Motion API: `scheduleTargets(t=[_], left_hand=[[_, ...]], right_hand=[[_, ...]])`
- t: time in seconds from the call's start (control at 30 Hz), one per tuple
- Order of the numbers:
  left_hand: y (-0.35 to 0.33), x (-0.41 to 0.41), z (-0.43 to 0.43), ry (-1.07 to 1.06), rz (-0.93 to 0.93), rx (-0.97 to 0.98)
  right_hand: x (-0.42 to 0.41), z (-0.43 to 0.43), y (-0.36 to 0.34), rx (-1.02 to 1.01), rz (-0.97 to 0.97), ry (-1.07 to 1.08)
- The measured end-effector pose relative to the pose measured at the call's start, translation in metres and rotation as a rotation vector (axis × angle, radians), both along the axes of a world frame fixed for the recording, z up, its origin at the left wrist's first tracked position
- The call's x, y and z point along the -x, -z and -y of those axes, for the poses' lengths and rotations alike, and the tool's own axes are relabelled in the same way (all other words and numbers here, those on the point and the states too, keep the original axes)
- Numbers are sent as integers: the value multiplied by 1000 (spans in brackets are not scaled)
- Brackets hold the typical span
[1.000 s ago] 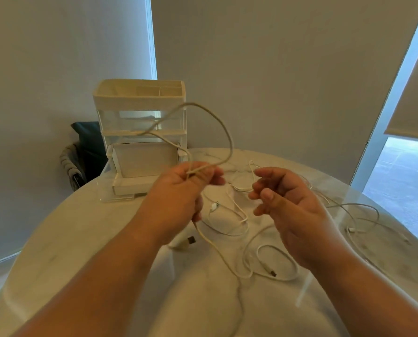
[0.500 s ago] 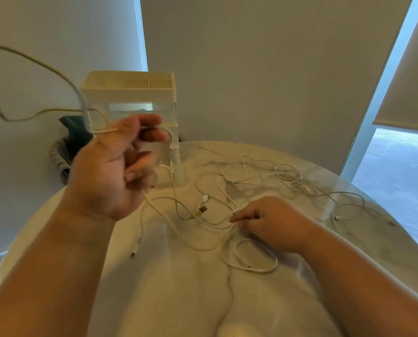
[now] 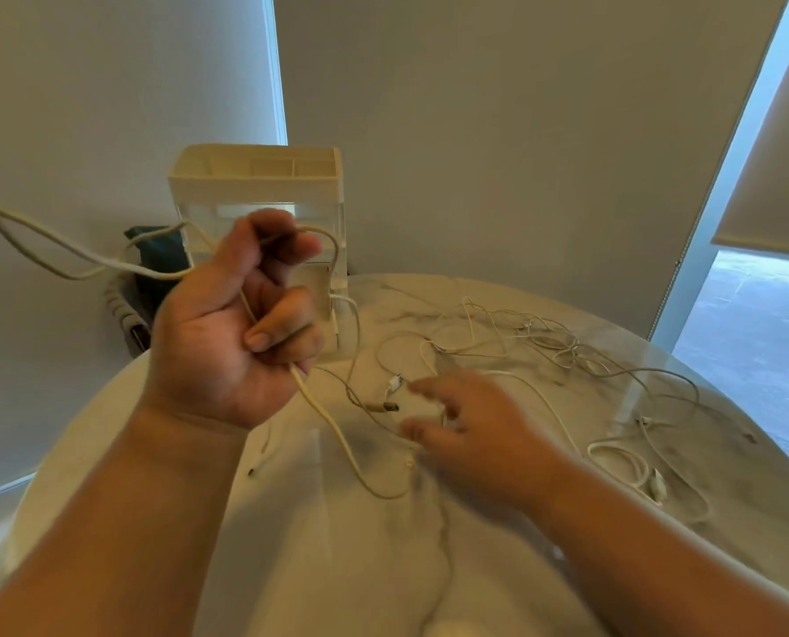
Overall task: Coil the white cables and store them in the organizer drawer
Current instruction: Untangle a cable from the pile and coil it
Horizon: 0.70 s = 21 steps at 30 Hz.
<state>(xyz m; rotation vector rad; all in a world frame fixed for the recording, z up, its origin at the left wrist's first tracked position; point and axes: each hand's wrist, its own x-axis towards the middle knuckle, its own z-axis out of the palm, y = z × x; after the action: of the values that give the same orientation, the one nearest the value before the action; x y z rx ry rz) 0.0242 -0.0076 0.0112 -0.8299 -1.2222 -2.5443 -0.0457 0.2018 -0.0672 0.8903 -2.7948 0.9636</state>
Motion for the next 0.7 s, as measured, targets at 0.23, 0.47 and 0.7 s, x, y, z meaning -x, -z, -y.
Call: scheduleTargets(t=[0.23, 0.47, 0.7], left_hand=[[4, 3, -7, -117, 65, 49], [-1, -1, 2, 78, -34, -77], [1, -1, -8, -104, 312, 270]], right_hand=[[-3, 26, 4, -219, 7, -52], [12, 23, 10, -216, -44, 65], [38, 9, 8, -37, 23, 232]])
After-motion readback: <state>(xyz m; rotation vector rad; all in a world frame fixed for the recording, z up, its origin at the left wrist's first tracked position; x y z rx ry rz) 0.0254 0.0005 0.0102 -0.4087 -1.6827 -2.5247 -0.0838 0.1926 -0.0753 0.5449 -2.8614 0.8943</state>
